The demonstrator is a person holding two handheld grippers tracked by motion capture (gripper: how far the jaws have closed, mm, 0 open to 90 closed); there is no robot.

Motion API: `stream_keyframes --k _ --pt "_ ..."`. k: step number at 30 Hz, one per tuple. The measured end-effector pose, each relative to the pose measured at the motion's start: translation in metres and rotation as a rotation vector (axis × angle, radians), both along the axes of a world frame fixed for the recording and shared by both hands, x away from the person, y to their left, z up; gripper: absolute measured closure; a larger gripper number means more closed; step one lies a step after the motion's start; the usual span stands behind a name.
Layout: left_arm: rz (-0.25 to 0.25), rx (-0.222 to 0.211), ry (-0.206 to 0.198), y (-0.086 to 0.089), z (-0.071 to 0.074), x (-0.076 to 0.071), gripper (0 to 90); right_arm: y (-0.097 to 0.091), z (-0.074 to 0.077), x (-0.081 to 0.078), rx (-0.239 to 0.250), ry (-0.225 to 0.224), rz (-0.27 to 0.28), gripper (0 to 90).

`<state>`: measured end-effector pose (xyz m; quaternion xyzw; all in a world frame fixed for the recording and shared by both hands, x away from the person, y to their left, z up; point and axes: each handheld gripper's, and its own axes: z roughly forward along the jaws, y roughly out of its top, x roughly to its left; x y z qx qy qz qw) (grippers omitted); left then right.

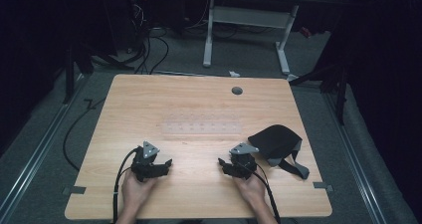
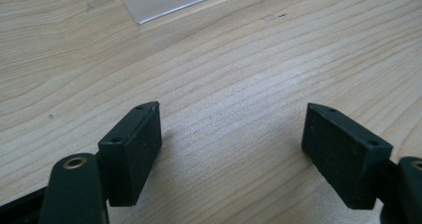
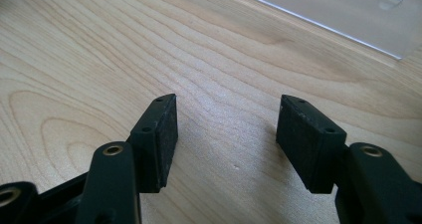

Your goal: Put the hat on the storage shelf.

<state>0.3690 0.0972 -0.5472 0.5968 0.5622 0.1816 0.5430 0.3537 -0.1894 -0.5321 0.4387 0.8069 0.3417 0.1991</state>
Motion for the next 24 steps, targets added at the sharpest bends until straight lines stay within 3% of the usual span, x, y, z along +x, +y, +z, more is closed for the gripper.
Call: stream_keyframes --k 24 --pt "0.008 -0.004 0.001 0.0 0.0003 -0.0002 25.5 0.0001 -0.0001 -0.0014 0.006 0.0 -0.007 42.8"
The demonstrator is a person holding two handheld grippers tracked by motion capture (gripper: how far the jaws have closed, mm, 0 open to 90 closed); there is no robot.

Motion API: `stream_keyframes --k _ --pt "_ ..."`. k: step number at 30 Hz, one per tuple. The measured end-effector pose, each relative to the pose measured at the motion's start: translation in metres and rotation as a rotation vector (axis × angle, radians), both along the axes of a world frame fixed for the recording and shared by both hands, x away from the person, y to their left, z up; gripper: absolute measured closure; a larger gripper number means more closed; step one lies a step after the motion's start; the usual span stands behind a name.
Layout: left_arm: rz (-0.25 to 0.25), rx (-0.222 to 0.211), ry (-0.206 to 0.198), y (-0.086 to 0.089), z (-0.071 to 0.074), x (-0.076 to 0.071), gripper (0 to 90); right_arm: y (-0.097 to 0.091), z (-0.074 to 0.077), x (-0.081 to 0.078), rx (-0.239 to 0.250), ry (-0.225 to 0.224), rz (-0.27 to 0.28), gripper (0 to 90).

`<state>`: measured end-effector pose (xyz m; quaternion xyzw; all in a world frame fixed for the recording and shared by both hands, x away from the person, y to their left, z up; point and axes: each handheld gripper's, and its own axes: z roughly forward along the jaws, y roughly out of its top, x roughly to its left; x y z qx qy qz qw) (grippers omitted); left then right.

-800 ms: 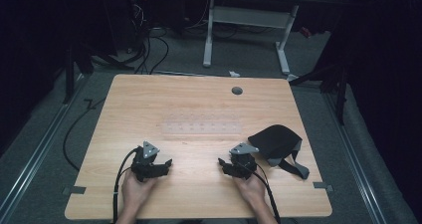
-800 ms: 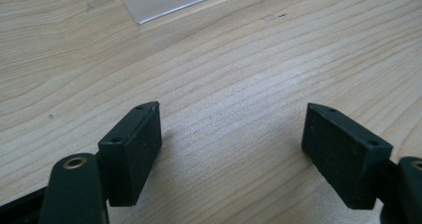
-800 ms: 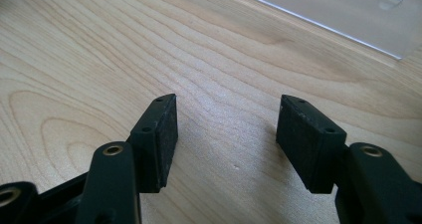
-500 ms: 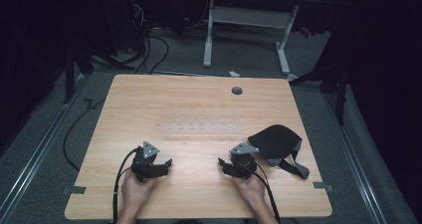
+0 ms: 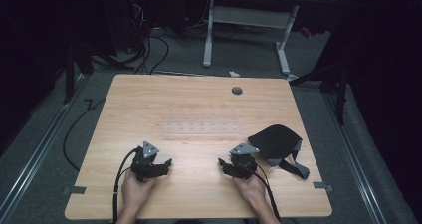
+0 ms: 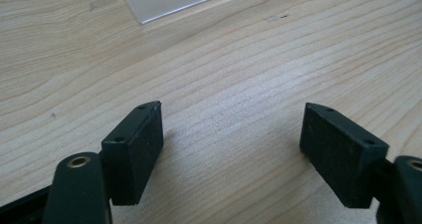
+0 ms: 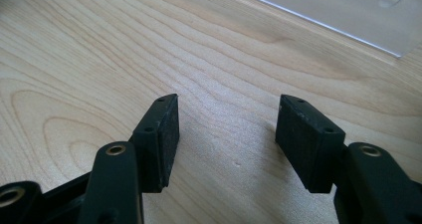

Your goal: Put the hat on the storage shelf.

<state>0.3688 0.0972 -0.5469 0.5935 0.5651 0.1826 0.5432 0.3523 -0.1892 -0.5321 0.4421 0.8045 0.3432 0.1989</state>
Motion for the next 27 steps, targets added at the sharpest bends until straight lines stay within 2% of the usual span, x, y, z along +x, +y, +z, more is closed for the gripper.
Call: stream_keyframes --k 6,9,12,16,17,19,20,22,24,27 --pt "-0.001 0.0 0.0 0.0 0.0 0.0 25.5 0.0 0.001 0.0 -0.006 0.003 0.005 42.5" --pt "-0.001 0.0 0.0 0.0 0.0 0.0 25.5 0.001 0.002 -0.001 -0.01 0.008 0.008 46.1" --pt "-0.001 0.0 0.0 0.0 0.0 0.0 25.5 0.002 0.002 -0.003 0.011 0.017 0.034 49.1" --pt "0.001 -0.001 0.0 0.0 0.0 0.0 25.6 0.003 0.005 -0.005 0.027 0.009 0.038 51.9" --pt "0.001 0.0 -0.001 0.0 0.0 0.0 25.5 0.002 0.01 -0.007 0.065 0.001 0.035 53.8" --pt "0.001 0.0 0.0 0.0 0.0 0.0 25.6 0.001 0.012 -0.007 0.081 0.003 0.036 54.5" --pt "0.001 0.001 0.001 0.0 0.0 0.0 25.6 -0.001 0.017 -0.009 0.109 0.01 0.048 57.3" --pt "0.0 0.001 0.001 0.0 0.0 0.0 25.6 -0.001 0.019 -0.01 0.116 0.008 0.05 57.3" --pt "0.001 0.001 0.001 0.0 0.0 0.0 25.6 -0.004 0.022 -0.013 0.153 0.003 0.048 54.4" --pt "0.001 0.001 0.001 0.0 0.0 0.0 25.6 -0.007 0.029 -0.016 0.202 0.016 0.077 53.2"
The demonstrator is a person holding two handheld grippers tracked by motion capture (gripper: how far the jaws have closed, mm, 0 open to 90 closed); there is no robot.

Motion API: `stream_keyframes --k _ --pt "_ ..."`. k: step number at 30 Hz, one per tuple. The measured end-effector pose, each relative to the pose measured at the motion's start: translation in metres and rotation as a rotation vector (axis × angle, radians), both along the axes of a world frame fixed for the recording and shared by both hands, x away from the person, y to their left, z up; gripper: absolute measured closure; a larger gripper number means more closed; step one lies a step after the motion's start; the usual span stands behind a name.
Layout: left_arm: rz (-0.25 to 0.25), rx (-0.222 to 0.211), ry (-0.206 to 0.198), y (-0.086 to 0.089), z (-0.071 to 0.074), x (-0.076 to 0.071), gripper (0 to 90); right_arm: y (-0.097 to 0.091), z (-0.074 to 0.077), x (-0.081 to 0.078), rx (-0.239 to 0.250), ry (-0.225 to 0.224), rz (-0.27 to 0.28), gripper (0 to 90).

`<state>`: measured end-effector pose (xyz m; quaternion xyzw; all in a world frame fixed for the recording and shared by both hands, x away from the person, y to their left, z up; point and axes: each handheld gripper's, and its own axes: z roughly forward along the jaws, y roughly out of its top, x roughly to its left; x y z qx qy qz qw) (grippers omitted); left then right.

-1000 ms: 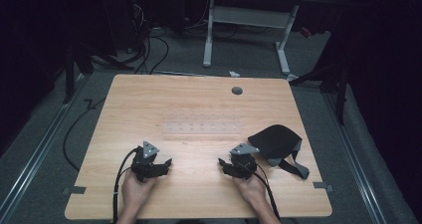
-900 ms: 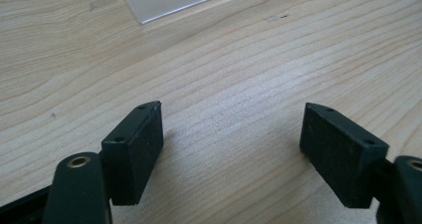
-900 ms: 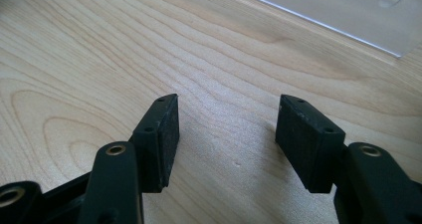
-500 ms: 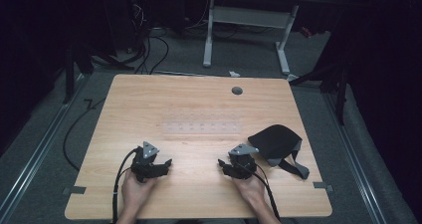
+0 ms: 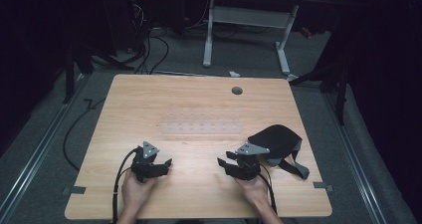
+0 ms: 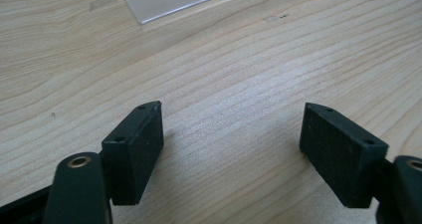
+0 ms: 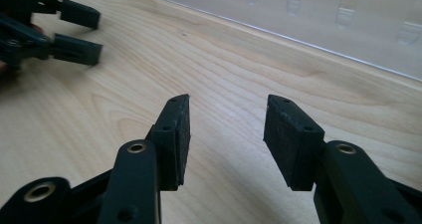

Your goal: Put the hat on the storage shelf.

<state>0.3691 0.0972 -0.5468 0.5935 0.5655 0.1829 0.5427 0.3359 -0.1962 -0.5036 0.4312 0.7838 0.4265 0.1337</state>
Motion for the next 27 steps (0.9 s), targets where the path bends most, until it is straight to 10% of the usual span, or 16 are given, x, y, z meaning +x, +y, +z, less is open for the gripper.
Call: stream_keyframes --k 7,13,27 --pt "0.001 -0.002 0.0 0.0 0.0 0.0 25.5 -0.003 0.011 -0.005 -0.007 0.005 0.018 50.0" --pt "0.0 0.001 0.0 0.0 0.0 -0.001 25.4 -0.015 0.034 -0.012 -0.03 -0.083 -0.034 47.8" --pt "0.002 -0.002 -0.001 0.0 0.0 -0.001 25.3 -0.059 0.051 -0.005 -0.047 -0.136 -0.148 47.9"
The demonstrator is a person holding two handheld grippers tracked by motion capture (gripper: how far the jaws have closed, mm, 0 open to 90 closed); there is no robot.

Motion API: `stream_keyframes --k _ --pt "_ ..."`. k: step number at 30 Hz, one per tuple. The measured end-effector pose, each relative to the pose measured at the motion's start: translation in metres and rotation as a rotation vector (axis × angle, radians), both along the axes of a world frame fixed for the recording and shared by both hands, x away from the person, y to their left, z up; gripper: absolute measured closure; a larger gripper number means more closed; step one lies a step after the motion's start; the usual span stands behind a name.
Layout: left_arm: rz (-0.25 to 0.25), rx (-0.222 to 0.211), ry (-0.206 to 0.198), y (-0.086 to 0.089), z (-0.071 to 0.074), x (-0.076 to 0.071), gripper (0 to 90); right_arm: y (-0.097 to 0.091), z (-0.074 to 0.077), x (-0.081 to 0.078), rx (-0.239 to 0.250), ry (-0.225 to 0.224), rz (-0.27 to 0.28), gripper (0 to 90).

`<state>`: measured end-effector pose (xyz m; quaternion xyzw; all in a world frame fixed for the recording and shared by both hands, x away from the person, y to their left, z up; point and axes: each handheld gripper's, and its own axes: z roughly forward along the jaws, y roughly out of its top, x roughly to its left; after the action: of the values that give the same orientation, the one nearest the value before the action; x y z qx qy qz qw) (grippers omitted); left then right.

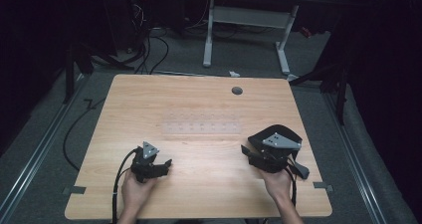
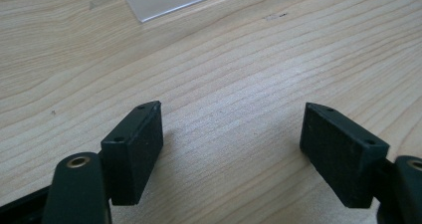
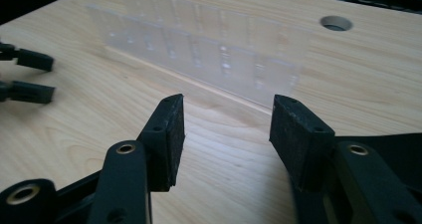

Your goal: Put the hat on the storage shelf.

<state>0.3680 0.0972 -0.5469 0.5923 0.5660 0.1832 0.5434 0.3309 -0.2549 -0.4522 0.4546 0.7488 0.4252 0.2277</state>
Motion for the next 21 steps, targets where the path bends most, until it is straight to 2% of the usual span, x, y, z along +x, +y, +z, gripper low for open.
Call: stream_keyframes --k 6,10,12,16,21 --pt "0.004 0.003 0.0 0.0 0.0 0.001 25.8 -0.015 0.004 0.003 -0.001 -0.003 -0.039 47.8" --pt "0.001 0.007 -0.001 -0.001 0.0 0.002 25.9 -0.025 0.009 0.015 0.012 -0.007 -0.083 47.0" --pt "0.002 0.007 -0.001 -0.001 0.0 0.002 25.9 -0.029 0.01 0.021 0.002 -0.008 -0.108 46.0" --pt "0.006 0.007 -0.001 0.0 0.0 0.002 26.1 -0.036 0.009 0.025 -0.019 -0.015 -0.129 45.8" --pt "0.006 0.006 -0.001 -0.001 0.0 0.002 26.1 -0.044 0.003 0.024 -0.013 -0.008 -0.153 45.9"
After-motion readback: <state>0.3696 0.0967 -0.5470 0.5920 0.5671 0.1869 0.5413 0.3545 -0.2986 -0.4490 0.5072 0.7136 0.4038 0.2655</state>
